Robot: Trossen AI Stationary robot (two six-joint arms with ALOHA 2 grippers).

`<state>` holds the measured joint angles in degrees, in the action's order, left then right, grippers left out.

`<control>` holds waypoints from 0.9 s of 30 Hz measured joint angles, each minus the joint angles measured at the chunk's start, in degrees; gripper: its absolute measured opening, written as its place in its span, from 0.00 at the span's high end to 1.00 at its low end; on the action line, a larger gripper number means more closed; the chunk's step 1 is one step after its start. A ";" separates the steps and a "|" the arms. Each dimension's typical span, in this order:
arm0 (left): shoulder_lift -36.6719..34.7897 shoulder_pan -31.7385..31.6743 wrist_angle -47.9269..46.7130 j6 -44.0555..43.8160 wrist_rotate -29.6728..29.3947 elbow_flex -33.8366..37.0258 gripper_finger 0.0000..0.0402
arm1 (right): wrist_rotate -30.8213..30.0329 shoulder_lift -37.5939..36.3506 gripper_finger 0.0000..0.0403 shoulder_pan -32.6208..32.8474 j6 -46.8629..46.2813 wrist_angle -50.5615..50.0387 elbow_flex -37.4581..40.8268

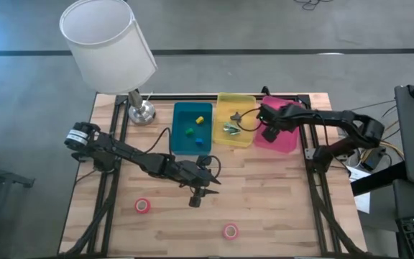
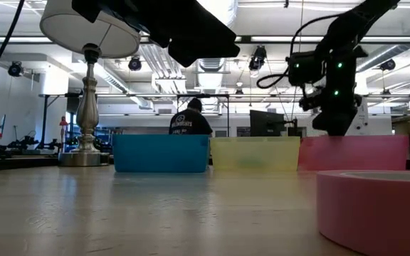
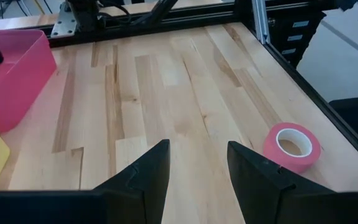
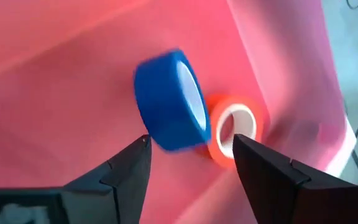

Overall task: Pick and place Stapler, Stapler remover, tape
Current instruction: Put the pink tape on the pink bin

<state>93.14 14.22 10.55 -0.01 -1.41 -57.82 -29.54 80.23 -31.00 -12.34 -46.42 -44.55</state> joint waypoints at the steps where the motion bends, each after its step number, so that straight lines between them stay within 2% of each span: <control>1: 0.00 0.00 0.00 -0.01 0.00 0.00 0.59 | 0.00 -0.97 0.44 0.30 -0.96 -1.61 -0.24; 6: 0.00 0.31 0.00 -0.64 0.00 0.00 0.59 | 1.49 -6.25 0.44 1.95 -6.19 -4.57 -0.36; 13: -2.73 2.84 -7.73 -0.53 -1.52 -0.23 0.59 | 17.83 -12.56 0.44 8.22 -17.09 -3.96 -0.31; 20: -5.80 7.00 -28.74 -8.48 -8.18 -2.34 0.59 | 18.89 -14.58 0.43 26.07 -25.22 2.59 -0.02; 27: -6.08 12.16 -43.07 -19.54 -8.66 -2.25 0.59 | 19.10 -10.79 0.44 45.86 -33.86 22.46 0.06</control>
<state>87.07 26.38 -32.52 -19.55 -10.07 -60.07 -10.44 69.44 14.86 -46.20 -23.96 -44.49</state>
